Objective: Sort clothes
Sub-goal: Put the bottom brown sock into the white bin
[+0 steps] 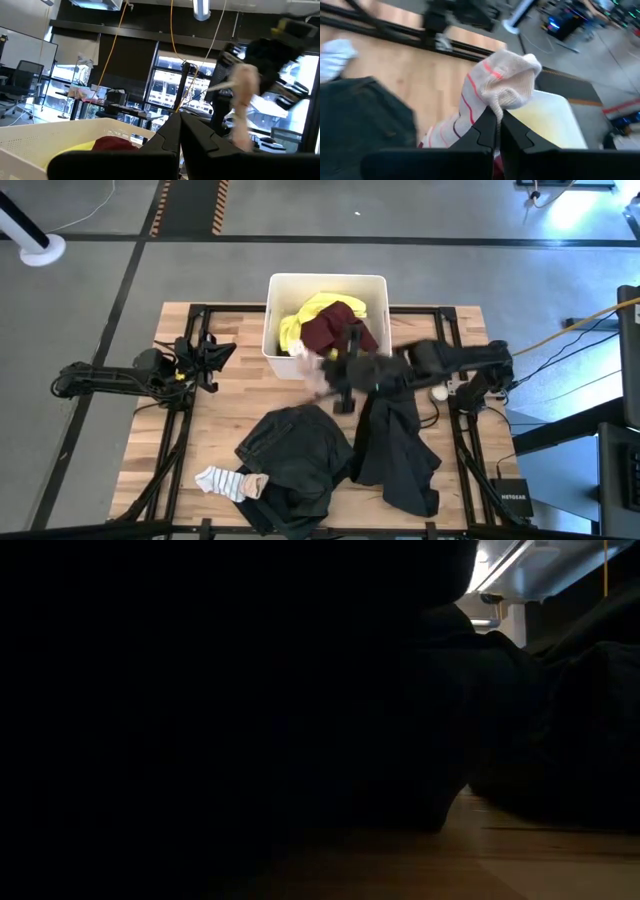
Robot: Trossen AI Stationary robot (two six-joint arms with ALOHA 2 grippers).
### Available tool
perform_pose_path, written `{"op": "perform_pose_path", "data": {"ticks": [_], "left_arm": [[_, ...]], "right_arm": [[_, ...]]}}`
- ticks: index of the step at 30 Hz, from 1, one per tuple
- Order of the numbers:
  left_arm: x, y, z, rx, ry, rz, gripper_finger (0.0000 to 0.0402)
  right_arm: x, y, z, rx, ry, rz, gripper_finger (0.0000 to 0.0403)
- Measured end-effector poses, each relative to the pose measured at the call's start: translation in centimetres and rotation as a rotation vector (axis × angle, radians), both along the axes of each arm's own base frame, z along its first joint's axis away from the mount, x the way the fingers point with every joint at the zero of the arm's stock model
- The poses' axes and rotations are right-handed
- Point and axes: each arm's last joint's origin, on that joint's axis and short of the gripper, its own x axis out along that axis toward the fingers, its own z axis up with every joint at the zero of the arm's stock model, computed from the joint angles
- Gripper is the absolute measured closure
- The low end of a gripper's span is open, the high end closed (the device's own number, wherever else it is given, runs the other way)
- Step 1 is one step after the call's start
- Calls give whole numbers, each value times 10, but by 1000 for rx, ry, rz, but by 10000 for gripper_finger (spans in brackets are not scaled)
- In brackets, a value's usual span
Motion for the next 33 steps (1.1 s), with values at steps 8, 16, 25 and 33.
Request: {"op": "perform_pose_path", "data": {"ticks": [8, 16, 25, 33], "left_arm": [[0, 0, 0, 7, 3, 3, 398], [0, 0, 0, 5, 3, 2, 398], [0, 0, -1, 6, 12, 3, 398], [0, 0, -1, 8, 12, 4, 398]], "right_arm": [[4, -75, 4, 18, -14, -192, 377], [9, -136, -8, 77, -24, -444, 379], [23, -172, -30, 233, -30, -521, 354], [35, -177, -44, 284, 3, -500, 304]]}}
